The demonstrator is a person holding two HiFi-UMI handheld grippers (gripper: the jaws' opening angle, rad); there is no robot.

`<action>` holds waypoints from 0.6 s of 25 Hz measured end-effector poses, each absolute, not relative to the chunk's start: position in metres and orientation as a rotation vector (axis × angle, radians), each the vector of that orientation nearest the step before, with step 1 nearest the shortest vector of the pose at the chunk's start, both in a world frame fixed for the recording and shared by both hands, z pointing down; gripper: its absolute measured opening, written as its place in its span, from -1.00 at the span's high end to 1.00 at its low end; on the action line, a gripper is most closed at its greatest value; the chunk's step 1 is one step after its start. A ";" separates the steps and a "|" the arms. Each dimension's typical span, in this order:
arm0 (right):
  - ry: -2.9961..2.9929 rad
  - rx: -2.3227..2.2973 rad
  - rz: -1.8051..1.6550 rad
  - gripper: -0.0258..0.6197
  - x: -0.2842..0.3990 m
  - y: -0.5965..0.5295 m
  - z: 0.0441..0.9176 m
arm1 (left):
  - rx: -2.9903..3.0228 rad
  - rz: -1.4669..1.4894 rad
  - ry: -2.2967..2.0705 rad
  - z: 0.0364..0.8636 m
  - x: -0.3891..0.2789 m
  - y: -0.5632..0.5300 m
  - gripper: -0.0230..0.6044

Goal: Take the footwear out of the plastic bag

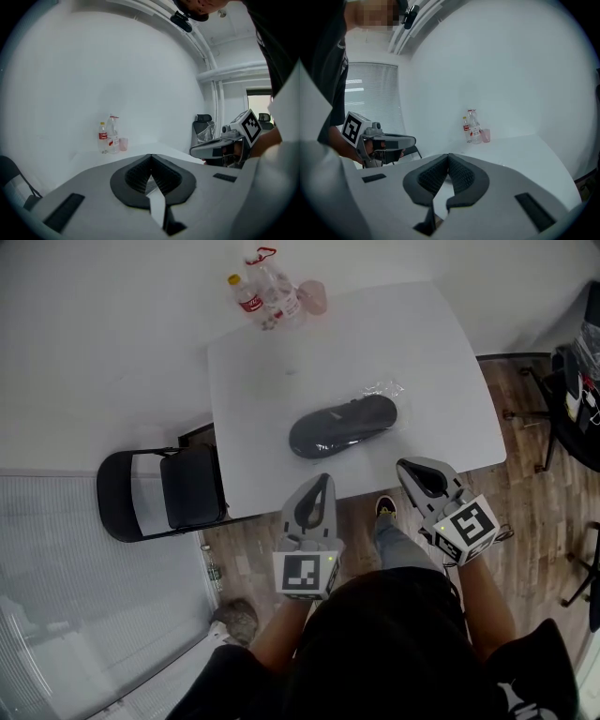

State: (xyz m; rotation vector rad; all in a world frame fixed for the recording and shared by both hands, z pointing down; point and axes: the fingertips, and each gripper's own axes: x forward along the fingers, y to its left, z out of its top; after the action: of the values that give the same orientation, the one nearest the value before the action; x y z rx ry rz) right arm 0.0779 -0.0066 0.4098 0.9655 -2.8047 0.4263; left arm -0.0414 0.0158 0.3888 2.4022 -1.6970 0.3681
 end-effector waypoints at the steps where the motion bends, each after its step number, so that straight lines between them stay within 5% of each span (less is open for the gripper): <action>1: -2.804 0.964 0.426 0.86 0.082 -0.013 0.410 | 2.398 0.376 -1.702 0.389 -0.039 0.011 0.86; 15: -2.838 0.904 0.407 0.86 0.087 -0.049 0.407 | 2.404 0.395 -1.720 0.379 -0.035 -0.030 0.86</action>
State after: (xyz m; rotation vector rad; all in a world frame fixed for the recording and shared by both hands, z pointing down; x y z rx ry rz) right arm 0.0873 -0.0487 0.4069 0.9037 -2.8378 0.4067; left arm -0.0354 -0.0304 0.3790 2.4045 -1.7203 0.3953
